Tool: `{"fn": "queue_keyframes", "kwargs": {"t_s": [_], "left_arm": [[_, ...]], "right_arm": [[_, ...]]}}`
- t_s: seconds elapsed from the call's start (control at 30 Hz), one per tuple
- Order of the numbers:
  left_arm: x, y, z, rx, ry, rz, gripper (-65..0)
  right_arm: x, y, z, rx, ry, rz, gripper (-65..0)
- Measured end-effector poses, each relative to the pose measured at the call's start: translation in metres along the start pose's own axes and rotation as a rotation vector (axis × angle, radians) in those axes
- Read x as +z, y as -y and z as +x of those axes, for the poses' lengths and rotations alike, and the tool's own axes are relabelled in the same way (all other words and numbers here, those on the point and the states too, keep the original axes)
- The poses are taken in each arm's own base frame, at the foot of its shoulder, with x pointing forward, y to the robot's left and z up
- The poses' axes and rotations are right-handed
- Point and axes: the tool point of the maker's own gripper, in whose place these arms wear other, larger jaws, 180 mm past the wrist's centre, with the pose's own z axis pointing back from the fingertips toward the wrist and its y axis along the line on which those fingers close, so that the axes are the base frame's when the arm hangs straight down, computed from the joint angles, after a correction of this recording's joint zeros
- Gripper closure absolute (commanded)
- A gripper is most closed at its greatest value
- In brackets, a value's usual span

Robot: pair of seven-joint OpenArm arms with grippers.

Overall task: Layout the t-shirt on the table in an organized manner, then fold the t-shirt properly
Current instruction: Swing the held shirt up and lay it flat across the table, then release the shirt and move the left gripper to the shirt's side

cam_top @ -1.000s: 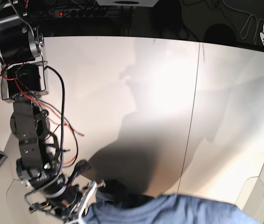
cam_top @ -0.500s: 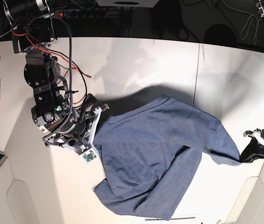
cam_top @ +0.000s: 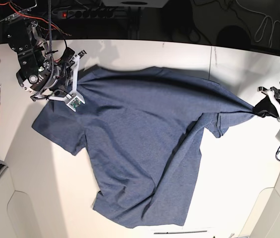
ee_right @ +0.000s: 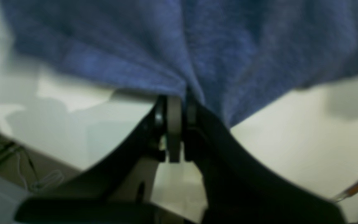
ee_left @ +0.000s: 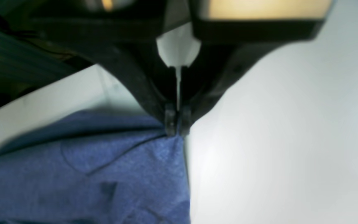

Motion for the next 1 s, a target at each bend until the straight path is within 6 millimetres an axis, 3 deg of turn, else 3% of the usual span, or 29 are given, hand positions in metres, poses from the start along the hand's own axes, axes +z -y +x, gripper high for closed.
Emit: {"fn": "queue_keyframes", "kwargs": {"t_s": [0.17, 0.23, 0.27, 0.3, 0.53, 0.6, 0.7, 0.83, 0.93, 1.0], "left_arm": [[0.0, 0.0, 0.009, -0.001, 0.048, -0.002, 0.0], [0.001, 0.0, 0.009, -0.004, 0.046, -0.002, -17.8], [0.001, -0.001, 0.008, -0.007, 0.042, 0.004, -25.1], [0.001, -0.002, 0.008, -0.011, 0.039, 0.01, -28.8], [0.003, -0.012, 0.009, -0.029, 0.038, 0.058, -29.0], [0.006, -0.015, 0.016, -0.035, 0.067, 0.067, -29.0], [0.006, -0.015, 0.02, -0.036, 0.085, 0.067, -29.0], [0.006, -0.016, 0.024, -0.038, 0.103, 0.067, -29.0], [0.008, -0.015, 0.037, -0.04, 0.177, 0.066, -28.3], [0.012, -0.014, 0.054, -0.042, 0.273, 0.063, -19.5]], "right_arm": [[0.0, 0.002, -0.016, 0.01, -0.023, -0.002, 0.0], [0.0, 0.003, -0.017, 0.014, -0.028, -0.007, -21.0], [0.0, 0.005, -0.016, 0.015, -0.024, -0.015, -27.8], [0.0, 0.006, -0.016, 0.016, -0.02, -0.018, -30.6], [0.008, 0.019, -0.017, 0.036, -0.038, -0.095, -30.5], [0.018, 0.02, -0.006, 0.032, 0.009, -0.11, -30.5], [0.045, 0.02, 0.028, 0.014, 0.153, -0.101, -30.5], [0.091, 0.02, 0.067, 0.05, 0.332, -0.149, -30.5], [0.131, 0.015, 0.111, 0.031, 0.573, -0.173, -30.5], [0.144, 0.002, 0.132, -0.014, 0.684, -0.116, -30.3]]}}
